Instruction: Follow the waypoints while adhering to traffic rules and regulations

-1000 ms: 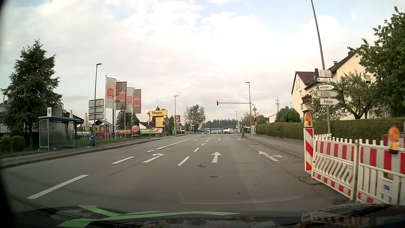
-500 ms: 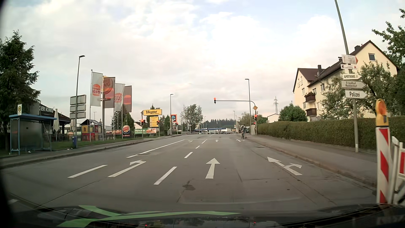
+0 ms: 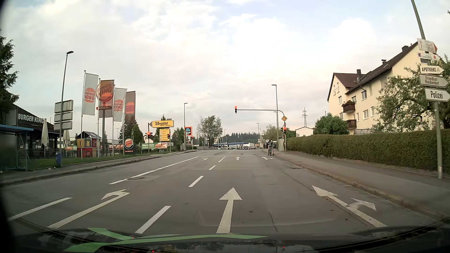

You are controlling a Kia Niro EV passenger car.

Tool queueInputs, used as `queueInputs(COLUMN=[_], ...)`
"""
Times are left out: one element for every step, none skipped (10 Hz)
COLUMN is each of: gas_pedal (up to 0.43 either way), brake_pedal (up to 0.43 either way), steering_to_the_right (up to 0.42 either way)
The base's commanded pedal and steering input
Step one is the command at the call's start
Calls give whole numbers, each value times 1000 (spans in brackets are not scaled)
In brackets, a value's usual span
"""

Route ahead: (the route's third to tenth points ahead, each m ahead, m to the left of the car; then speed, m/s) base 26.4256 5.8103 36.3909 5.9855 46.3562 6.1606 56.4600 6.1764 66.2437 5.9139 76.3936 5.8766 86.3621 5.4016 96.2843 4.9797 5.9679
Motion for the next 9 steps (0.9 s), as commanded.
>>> queueInputs(gas_pedal=[0, 0, 0, 0, 0, 0, 0, 0, 0], brake_pedal=[24, 30, 37, 37, 37, 43, 43, 43, 30], steering_to_the_right=[11, 4, -1, -8, -13, -14, -15, -15, -15])
